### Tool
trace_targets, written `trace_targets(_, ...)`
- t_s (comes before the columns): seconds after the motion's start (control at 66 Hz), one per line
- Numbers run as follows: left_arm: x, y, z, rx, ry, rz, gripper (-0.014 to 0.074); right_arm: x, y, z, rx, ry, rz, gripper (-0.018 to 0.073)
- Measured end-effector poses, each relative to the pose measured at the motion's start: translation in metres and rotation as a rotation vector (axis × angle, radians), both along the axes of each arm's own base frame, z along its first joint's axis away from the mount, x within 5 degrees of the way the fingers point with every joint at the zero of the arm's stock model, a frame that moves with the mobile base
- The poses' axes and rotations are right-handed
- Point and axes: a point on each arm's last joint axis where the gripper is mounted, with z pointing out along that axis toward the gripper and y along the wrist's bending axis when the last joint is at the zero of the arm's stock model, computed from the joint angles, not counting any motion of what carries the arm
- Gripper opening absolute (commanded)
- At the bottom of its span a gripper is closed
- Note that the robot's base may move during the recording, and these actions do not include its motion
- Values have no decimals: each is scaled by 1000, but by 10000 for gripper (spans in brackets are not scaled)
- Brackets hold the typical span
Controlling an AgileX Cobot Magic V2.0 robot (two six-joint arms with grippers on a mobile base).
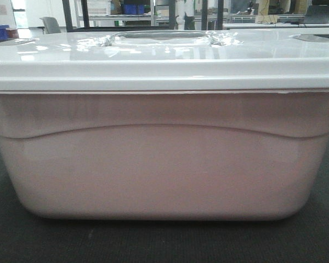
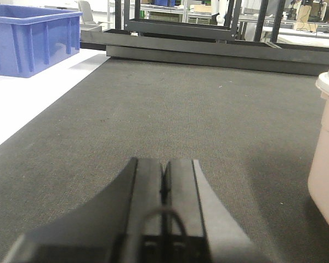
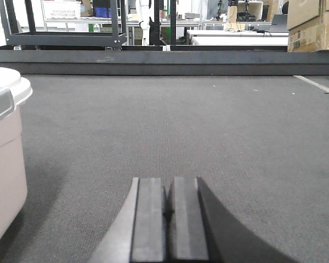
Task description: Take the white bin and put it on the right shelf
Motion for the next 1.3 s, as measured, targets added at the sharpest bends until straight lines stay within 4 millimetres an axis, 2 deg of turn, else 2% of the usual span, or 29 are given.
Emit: trace_targets(1.303, 0, 0, 0, 0, -2, 0, -117, 0, 0, 0, 0, 2, 0, 76)
